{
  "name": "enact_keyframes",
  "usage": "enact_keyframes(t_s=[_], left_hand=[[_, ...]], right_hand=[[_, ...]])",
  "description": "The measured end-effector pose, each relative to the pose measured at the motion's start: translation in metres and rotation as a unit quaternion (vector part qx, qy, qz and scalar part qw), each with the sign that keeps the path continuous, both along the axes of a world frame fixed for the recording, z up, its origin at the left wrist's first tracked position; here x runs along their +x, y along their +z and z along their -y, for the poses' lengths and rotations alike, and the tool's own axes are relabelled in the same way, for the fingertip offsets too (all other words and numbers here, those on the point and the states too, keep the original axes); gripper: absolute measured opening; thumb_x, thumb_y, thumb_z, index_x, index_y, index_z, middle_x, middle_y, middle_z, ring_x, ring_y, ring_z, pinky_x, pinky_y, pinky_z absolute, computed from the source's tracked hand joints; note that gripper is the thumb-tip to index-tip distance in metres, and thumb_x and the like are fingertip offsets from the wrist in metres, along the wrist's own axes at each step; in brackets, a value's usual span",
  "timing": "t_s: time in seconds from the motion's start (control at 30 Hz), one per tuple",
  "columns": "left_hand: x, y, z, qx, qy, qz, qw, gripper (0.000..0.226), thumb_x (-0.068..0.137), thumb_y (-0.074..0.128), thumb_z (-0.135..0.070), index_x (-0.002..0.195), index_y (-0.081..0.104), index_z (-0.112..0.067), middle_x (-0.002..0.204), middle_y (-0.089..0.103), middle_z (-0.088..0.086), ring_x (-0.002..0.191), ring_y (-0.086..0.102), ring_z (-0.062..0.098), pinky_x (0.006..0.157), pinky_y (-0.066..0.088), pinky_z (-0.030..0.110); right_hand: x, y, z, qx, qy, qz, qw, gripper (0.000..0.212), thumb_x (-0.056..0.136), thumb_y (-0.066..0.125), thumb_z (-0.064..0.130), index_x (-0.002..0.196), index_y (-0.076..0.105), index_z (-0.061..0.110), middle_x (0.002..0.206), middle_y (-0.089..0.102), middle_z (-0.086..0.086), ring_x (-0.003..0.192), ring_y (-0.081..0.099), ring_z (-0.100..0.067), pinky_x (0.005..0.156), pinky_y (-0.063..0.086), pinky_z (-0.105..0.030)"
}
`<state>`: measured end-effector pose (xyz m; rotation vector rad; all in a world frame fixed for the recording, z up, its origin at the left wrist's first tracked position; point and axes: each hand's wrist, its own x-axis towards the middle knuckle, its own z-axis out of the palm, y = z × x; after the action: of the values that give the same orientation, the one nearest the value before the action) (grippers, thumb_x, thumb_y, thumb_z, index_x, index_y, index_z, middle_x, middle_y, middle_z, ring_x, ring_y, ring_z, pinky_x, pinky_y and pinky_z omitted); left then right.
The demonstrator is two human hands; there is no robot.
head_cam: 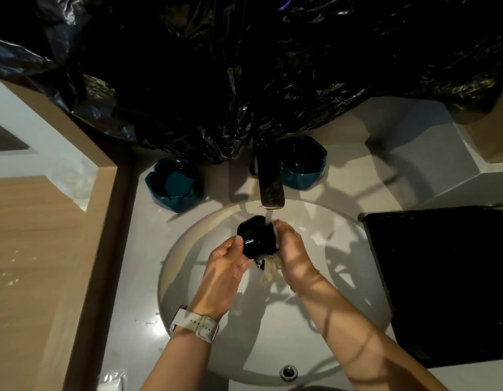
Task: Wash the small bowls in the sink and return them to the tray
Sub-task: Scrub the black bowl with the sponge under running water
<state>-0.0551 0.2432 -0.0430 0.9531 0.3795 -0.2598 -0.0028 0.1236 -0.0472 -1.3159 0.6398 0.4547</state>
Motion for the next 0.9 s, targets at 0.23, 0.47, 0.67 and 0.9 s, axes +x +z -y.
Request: enact_keyframes(t_s=[0.23, 0.47, 0.67, 0.9], left_hand=[[0.018, -0.011, 0.001, -0.019, 0.050, 0.003, 0.999, 0.032, 0.104, 0.038, -0.014, 0.121, 0.061, 0.000, 0.120, 0.069, 0.015, 0.116, 0.064, 0.026, 0.094, 0.051, 0.027], [0.033, -0.012, -0.014, 0.468, -0.173, 0.145, 0.855, 0.021, 0.099, 0.053, -0.014, 0.081, 0.061, -0.009, 0.071, 0.062, 0.002, 0.066, 0.052, 0.003, 0.067, 0.040, 0.022], [0.037, -0.006, -0.009, 0.558, -0.253, 0.266, 0.744, 0.027, 0.098, 0.048, -0.018, 0.084, 0.062, 0.001, 0.080, 0.060, 0.012, 0.072, 0.053, 0.015, 0.069, 0.040, 0.027], [0.030, -0.010, -0.004, 0.416, -0.034, 0.177, 0.891, 0.016, 0.087, 0.069, -0.004, 0.103, 0.072, -0.007, 0.117, 0.067, -0.002, 0.107, 0.060, -0.002, 0.092, 0.045, 0.012]], right_hand=[[-0.021, -0.002, 0.005, 0.050, 0.015, -0.003, 0.999, 0.034, 0.101, 0.040, 0.021, 0.072, 0.053, 0.009, 0.060, 0.050, -0.012, 0.047, 0.040, -0.020, 0.049, 0.033, -0.028], [-0.009, 0.009, 0.037, -0.070, 0.059, -0.077, 0.993, 0.047, 0.091, 0.048, 0.056, 0.085, 0.065, 0.013, 0.069, 0.059, -0.006, 0.047, 0.044, -0.016, 0.045, 0.032, -0.022], [0.013, 0.017, 0.043, -0.164, 0.201, -0.015, 0.966, 0.054, 0.072, 0.060, 0.071, 0.080, 0.063, 0.018, 0.070, 0.054, -0.002, 0.052, 0.043, -0.016, 0.050, 0.030, -0.025], [0.011, 0.018, 0.039, -0.115, 0.142, -0.020, 0.983, 0.031, 0.084, 0.061, 0.047, 0.083, 0.058, 0.016, 0.080, 0.049, -0.007, 0.057, 0.039, -0.017, 0.049, 0.031, -0.022]])
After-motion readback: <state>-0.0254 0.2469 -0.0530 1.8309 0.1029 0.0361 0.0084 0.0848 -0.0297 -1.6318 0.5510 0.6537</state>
